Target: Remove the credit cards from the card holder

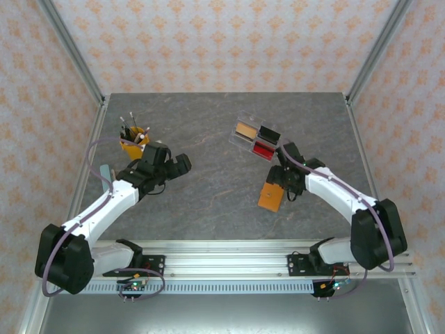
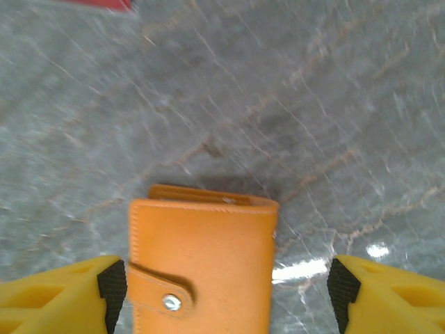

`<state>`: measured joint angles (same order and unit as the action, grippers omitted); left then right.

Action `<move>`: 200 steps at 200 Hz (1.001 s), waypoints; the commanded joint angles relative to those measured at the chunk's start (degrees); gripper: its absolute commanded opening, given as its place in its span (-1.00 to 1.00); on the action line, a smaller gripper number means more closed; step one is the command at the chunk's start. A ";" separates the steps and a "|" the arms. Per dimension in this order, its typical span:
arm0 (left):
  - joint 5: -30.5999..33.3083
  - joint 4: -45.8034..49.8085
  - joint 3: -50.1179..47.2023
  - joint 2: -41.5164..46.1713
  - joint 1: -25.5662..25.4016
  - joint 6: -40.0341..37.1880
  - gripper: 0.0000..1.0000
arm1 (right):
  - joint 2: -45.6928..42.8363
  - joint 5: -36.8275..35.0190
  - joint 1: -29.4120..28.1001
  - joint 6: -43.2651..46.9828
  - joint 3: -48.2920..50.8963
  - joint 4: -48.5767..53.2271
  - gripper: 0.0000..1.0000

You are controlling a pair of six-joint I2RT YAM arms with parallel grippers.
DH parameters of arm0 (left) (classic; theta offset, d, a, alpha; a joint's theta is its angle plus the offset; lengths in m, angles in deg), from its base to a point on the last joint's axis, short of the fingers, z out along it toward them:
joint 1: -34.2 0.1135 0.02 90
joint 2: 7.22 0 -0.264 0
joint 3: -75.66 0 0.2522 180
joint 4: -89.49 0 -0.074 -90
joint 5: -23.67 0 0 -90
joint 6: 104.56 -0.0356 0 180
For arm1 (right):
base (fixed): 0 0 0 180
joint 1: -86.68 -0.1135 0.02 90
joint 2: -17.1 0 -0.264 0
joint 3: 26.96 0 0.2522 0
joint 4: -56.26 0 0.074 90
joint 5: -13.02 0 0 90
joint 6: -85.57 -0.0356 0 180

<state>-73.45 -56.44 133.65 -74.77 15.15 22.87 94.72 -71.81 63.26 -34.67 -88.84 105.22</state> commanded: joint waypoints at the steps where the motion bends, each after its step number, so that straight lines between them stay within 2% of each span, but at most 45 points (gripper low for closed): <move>1: -1.27 -1.36 -0.05 0.25 -2.12 1.37 1.00 | 1.33 -5.04 -1.38 -4.70 1.34 3.10 0.54; 11: -1.56 -1.76 0.05 -0.40 -3.34 1.42 0.99 | 2.25 -4.13 -1.99 -5.17 1.93 1.99 0.51; 38: -1.29 -2.92 0.33 -2.20 -6.76 1.50 0.98 | 7.04 -1.58 -4.22 -5.46 1.09 0.43 0.28; 73: -1.19 -3.53 0.94 -5.10 -9.47 2.25 0.96 | 13.99 -0.16 -9.11 -5.44 -3.46 -1.10 0.23; 138: -1.33 -3.18 1.56 -9.61 -12.03 4.72 0.88 | 26.64 8.67 -17.17 -7.84 -13.67 -10.15 0.18; 155: -1.68 -3.44 1.26 -9.81 -12.46 5.60 0.84 | 26.69 8.25 -17.36 -8.18 -15.77 -10.62 0.18; 172: -2.25 -3.84 0.95 -9.86 -12.91 6.57 0.78 | 24.88 4.39 -17.28 -7.41 -16.95 -8.52 0.19; 200: -4.24 -5.49 0.42 -11.06 -13.77 8.03 0.62 | 20.59 1.26 -15.78 -6.93 -14.92 -7.22 0.28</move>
<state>-75.89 -59.52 133.65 -84.65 2.32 28.81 119.92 -66.52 46.17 -41.77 -104.36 95.30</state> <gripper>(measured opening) 0.837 0.629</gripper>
